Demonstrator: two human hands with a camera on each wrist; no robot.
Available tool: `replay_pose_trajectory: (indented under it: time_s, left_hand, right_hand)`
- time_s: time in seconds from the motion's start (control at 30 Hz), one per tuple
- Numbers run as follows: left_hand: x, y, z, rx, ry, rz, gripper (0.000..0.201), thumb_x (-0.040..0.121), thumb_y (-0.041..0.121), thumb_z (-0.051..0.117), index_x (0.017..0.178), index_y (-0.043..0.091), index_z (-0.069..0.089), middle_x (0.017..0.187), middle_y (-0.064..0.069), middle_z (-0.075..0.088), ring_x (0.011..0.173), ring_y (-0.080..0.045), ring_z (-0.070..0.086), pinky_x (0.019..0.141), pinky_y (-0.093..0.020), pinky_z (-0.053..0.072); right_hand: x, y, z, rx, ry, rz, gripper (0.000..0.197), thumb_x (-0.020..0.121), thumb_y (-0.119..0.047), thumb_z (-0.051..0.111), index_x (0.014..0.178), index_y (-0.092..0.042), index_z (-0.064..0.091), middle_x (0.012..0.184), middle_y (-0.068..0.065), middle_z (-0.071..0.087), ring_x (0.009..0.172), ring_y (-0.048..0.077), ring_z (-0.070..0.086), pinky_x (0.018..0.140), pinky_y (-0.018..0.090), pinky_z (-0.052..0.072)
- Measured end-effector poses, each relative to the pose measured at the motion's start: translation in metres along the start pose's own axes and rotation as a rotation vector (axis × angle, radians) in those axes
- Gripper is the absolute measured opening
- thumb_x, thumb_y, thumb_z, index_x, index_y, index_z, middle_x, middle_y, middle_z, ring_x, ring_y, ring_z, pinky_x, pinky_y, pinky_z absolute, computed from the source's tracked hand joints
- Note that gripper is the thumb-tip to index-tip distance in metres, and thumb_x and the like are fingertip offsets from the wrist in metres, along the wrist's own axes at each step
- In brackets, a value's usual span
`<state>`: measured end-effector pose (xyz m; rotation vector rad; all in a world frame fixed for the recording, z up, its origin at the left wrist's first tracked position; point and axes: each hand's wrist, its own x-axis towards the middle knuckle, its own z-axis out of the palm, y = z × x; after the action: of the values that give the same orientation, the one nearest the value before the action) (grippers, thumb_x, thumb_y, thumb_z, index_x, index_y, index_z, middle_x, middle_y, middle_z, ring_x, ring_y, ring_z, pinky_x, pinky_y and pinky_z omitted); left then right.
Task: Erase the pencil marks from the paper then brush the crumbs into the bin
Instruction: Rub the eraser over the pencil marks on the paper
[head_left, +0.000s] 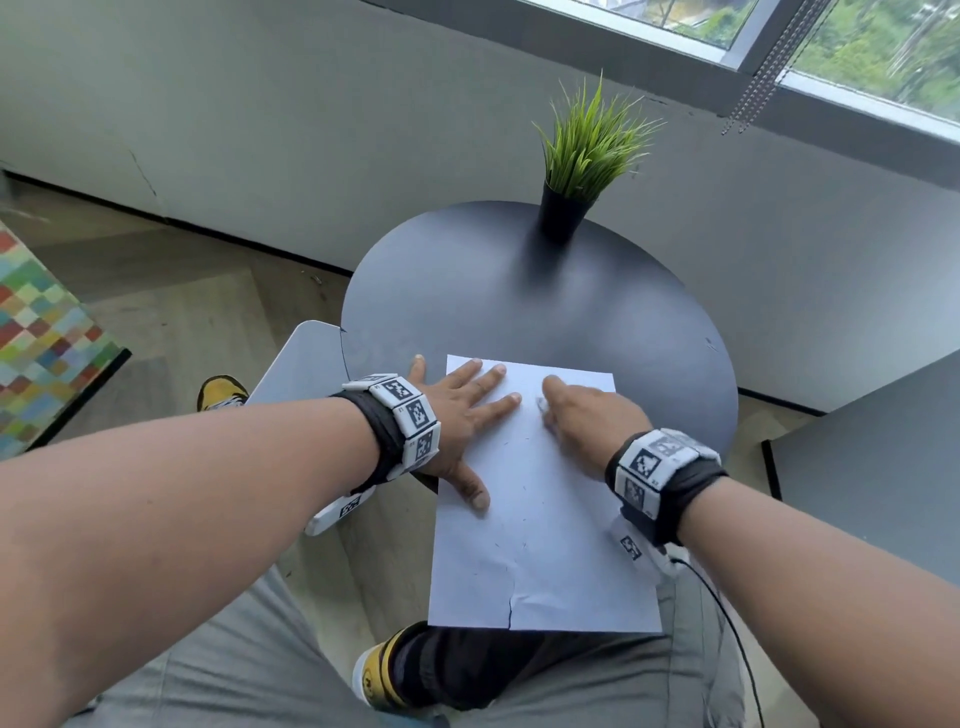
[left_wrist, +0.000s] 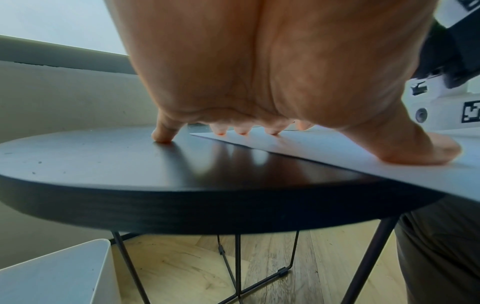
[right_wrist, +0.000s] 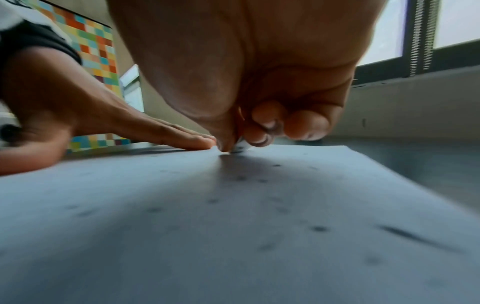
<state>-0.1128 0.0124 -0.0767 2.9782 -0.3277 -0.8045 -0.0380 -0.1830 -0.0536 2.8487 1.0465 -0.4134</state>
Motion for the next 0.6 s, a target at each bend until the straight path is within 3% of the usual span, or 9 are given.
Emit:
replay_pose_trajectory:
  time_s: [0.07,0.17,0.23,0.3,0.33,0.4,0.47,0.5,0.6]
  left_hand:
    - [0.000,-0.001,0.001,-0.004,0.002,-0.003,0.139,0.057,0.096,0.057,0.157,0.036,-0.018,0.165,0.004,-0.028,0.153,-0.024,-0.021,0.111,-0.078,0.006]
    - [0.000,-0.001,0.002,-0.007,0.007,-0.004,0.139,0.056,0.097,0.056,0.157,0.037,-0.017,0.165,0.004,-0.029,0.153,-0.024,-0.021,0.111,-0.079,0.004]
    - [0.000,0.001,0.001,0.000,0.006,-0.003,0.138,0.056,0.096,0.056,0.157,0.037,-0.017,0.165,0.003,-0.027,0.154,-0.025,-0.020,0.111,-0.079,0.006]
    - [0.000,0.002,0.000,0.004,0.001,-0.009,0.138,0.057,0.096,0.056,0.157,0.036,-0.018,0.165,0.003,-0.027,0.154,-0.025,-0.019,0.110,-0.079,0.007]
    - [-0.001,0.003,-0.001,0.008,-0.009,-0.013,0.138,0.057,0.095,0.057,0.157,0.037,-0.018,0.165,0.003,-0.028,0.154,-0.025,-0.019,0.110,-0.079,0.008]
    - [0.000,0.004,-0.003,0.013,-0.021,-0.022,0.139,0.057,0.094,0.059,0.157,0.036,-0.018,0.165,0.002,-0.028,0.154,-0.026,-0.020,0.109,-0.080,0.008]
    - [0.001,0.005,-0.005,0.020,-0.030,-0.025,0.140,0.056,0.094,0.060,0.157,0.037,-0.018,0.165,0.001,-0.028,0.154,-0.027,-0.020,0.108,-0.081,0.009]
    - [0.001,0.006,-0.006,0.021,-0.031,-0.027,0.141,0.055,0.094,0.061,0.157,0.037,-0.017,0.165,0.000,-0.028,0.154,-0.027,-0.019,0.108,-0.081,0.010]
    - [0.004,0.009,-0.007,0.005,-0.028,-0.038,0.140,0.056,0.093,0.061,0.158,0.037,-0.017,0.166,-0.001,-0.026,0.154,-0.028,-0.018,0.107,-0.082,0.011]
  right_hand:
    - [-0.014,-0.023,0.004,-0.010,-0.040,-0.136,0.015,0.097,-0.024,0.038,0.112,-0.020,0.038,0.107,0.008,0.063,0.095,0.035,0.060,0.072,0.041,0.049]
    - [-0.032,-0.041,0.004,0.025,-0.118,-0.309,0.008,0.097,-0.026,0.039,0.105,-0.023,0.038,0.106,0.005,0.062,0.096,0.033,0.060,0.070,0.041,0.047]
    - [-0.018,-0.021,0.000,0.040,-0.078,-0.182,0.015,0.100,-0.032,0.037,0.109,-0.020,0.040,0.108,0.006,0.063,0.097,0.032,0.060,0.070,0.039,0.046]
    - [-0.006,-0.001,-0.001,0.022,-0.014,-0.030,0.017,0.101,-0.036,0.034,0.100,-0.019,0.036,0.103,0.008,0.064,0.090,0.034,0.060,0.068,0.039,0.046]
    - [-0.007,-0.001,0.001,0.008,0.004,-0.032,0.014,0.101,-0.034,0.034,0.101,-0.020,0.036,0.103,0.008,0.064,0.089,0.034,0.060,0.068,0.039,0.046]
    - [-0.019,-0.020,0.006,0.003,-0.041,-0.202,0.016,0.098,-0.025,0.037,0.113,-0.020,0.040,0.107,0.006,0.063,0.094,0.034,0.060,0.069,0.040,0.046]
    - [-0.034,-0.033,0.011,0.037,-0.133,-0.367,0.013,0.097,-0.028,0.037,0.108,-0.022,0.041,0.103,0.003,0.061,0.092,0.032,0.059,0.070,0.043,0.048]
    - [-0.034,-0.028,0.010,0.051,-0.134,-0.362,0.013,0.098,-0.032,0.036,0.106,-0.023,0.041,0.102,0.002,0.061,0.092,0.031,0.059,0.070,0.043,0.049]
    - [-0.012,0.005,0.005,0.034,-0.014,-0.131,0.014,0.100,-0.037,0.035,0.100,-0.024,0.036,0.097,0.003,0.061,0.092,0.031,0.061,0.072,0.042,0.051]
